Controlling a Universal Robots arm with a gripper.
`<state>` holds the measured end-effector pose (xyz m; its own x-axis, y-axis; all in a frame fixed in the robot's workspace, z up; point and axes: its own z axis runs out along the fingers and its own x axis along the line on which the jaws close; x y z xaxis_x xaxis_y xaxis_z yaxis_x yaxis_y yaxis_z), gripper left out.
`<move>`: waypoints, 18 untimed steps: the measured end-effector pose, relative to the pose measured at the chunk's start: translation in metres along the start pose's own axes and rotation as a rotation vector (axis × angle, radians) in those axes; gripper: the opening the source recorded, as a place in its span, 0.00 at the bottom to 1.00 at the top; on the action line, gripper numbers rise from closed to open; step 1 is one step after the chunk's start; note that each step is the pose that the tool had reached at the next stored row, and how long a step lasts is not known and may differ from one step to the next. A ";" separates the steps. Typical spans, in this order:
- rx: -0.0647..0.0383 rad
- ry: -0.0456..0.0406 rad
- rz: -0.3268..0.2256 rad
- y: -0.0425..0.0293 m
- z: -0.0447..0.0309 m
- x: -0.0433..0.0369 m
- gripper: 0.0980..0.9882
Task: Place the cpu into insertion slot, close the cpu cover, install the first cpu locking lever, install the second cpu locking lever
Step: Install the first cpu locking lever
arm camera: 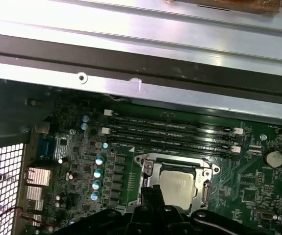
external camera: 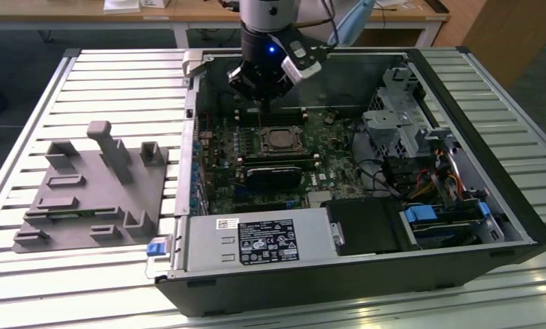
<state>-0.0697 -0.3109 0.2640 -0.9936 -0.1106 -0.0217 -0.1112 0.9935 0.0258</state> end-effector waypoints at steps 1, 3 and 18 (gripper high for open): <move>0.000 0.0001 0.003 0.0003 0.0001 0.0025 0.01; 0.000 -0.0001 0.002 0.0010 0.0007 0.0086 0.01; 0.000 -0.0002 0.009 0.0152 0.0053 0.0203 0.01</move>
<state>-0.0914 -0.2979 0.2586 -0.9946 -0.1017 -0.0217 -0.1023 0.9944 0.0257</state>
